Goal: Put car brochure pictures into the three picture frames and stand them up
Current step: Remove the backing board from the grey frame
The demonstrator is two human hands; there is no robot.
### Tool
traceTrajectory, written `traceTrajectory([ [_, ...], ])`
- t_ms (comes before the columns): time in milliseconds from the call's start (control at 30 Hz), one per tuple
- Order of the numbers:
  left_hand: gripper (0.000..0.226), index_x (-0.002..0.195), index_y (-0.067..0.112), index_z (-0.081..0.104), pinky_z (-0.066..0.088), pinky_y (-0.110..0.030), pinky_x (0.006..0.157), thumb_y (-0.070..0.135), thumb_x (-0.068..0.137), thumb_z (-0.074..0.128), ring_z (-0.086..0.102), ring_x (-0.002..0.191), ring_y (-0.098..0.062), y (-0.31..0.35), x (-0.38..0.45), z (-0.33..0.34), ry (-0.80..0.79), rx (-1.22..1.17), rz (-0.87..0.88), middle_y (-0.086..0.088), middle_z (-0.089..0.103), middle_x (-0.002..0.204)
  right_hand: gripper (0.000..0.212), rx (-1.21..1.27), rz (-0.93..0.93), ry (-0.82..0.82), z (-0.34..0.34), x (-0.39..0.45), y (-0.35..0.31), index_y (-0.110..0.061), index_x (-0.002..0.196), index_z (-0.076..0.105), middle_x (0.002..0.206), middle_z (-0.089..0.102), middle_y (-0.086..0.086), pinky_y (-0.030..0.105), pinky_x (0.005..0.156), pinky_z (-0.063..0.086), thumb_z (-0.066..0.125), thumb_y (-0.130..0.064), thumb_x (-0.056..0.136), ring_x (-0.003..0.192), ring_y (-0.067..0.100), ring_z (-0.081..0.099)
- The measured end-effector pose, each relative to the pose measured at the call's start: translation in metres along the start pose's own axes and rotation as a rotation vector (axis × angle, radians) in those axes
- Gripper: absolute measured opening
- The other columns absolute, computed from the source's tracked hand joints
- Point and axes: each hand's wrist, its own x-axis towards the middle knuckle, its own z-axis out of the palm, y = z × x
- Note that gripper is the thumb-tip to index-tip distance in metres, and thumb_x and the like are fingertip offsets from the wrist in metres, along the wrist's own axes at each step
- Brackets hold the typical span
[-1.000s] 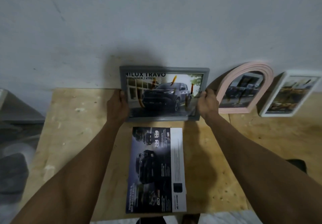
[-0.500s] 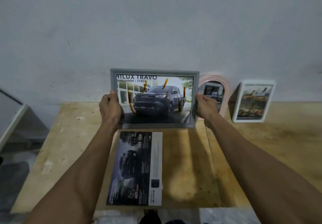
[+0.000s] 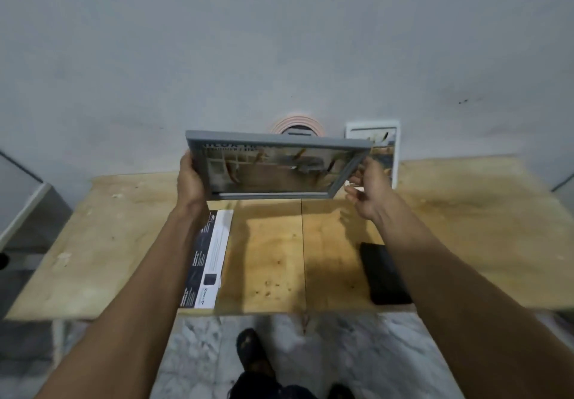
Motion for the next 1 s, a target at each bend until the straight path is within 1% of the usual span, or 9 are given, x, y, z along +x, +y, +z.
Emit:
traceTrajectory([
  [200,0.026,0.104,0.01,0.061,0.028,-0.021,0.041,0.023,0.081,0.064,0.031,0.051,-0.012,0.004,-0.013,-0.017,0.094,-0.151,-0.17,-0.003,0.044,0.078,0.034,0.181,0.021,-0.047,-0.035,-0.007,0.003,-0.011,0.119,0.066,0.109,0.069,0.009,0.03,0.091,0.052,0.056,-0.026,0.09,0.099,0.02,0.065],
  [367,0.009,0.082,0.002,0.058,0.048,-0.016,0.046,0.0,0.091,0.054,0.056,0.059,-0.015,-0.015,-0.016,-0.038,0.018,-0.126,-0.343,-0.012,0.058,0.076,0.01,0.322,0.042,0.013,-0.051,-0.011,0.022,0.001,0.098,0.063,0.099,0.065,0.018,0.03,0.076,0.059,0.061,0.001,0.088,0.088,0.026,0.066],
  [500,0.023,0.085,-0.003,0.059,0.053,-0.022,0.042,-0.009,0.098,0.041,0.065,0.045,-0.012,-0.039,-0.018,-0.05,-0.062,0.008,-0.424,-0.006,0.068,0.054,0.018,0.114,0.077,0.123,-0.06,-0.007,0.04,0.007,0.102,0.065,0.098,0.071,0.024,0.043,0.076,0.061,0.068,-0.001,0.087,0.086,0.033,0.073],
  [600,0.032,0.117,-0.005,0.062,0.06,-0.029,0.061,-0.013,0.093,0.041,0.069,0.072,-0.022,-0.075,-0.002,-0.066,-0.051,0.119,-0.433,-0.014,0.073,0.088,0.024,-0.123,0.112,0.162,-0.058,-0.004,0.064,0.004,0.111,0.067,0.102,0.071,0.021,0.04,0.068,0.062,0.057,0.006,0.089,0.082,0.033,0.073],
  [667,0.044,0.125,0.001,0.06,0.06,-0.031,0.061,-0.017,0.089,0.041,0.063,0.072,-0.022,-0.1,0.009,-0.073,-0.037,0.185,-0.437,-0.016,0.068,0.092,0.032,-0.312,0.111,0.195,-0.059,-0.001,0.083,0.002,0.114,0.067,0.1,0.07,0.015,0.035,0.062,0.06,0.054,0.013,0.087,0.082,0.029,0.07],
  [767,0.041,0.121,-0.004,0.063,0.043,-0.02,0.041,-0.014,0.089,0.039,0.046,0.041,-0.008,-0.132,0.022,-0.084,-0.075,0.303,-0.469,-0.002,0.056,0.058,0.027,-0.467,0.156,0.211,-0.064,0.001,0.11,-0.001,0.104,0.069,0.098,0.068,0.018,0.048,0.076,0.059,0.052,0.01,0.087,0.083,0.029,0.064],
  [833,0.041,0.125,-0.008,0.062,0.043,-0.026,0.052,-0.009,0.089,0.042,0.046,0.047,-0.011,-0.152,0.031,-0.089,-0.082,0.309,-0.502,-0.003,0.055,0.063,0.023,-0.529,0.165,0.217,-0.066,0.0,0.126,-0.002,0.108,0.069,0.111,0.068,0.019,0.049,0.088,0.056,0.059,0.001,0.087,0.087,0.026,0.064],
  [933,0.012,0.091,0.001,0.074,0.042,-0.04,0.068,-0.001,0.08,0.07,0.052,0.073,-0.022,-0.162,0.025,-0.081,-0.058,0.338,-0.503,-0.014,0.062,0.078,0.013,-0.467,0.158,0.314,-0.069,0.009,0.148,0.002,0.093,0.07,0.096,0.07,0.013,0.056,0.083,0.057,0.074,-0.002,0.081,0.095,0.032,0.067],
  [1000,0.018,0.078,0.005,0.069,0.049,-0.032,0.062,0.004,0.072,0.085,0.057,0.072,-0.023,-0.165,0.017,-0.072,-0.04,0.416,-0.478,-0.015,0.066,0.077,0.019,-0.504,0.14,0.337,-0.067,0.016,0.157,-0.003,0.096,0.071,0.1,0.069,0.008,0.05,0.086,0.057,0.079,-0.006,0.079,0.097,0.029,0.066],
])
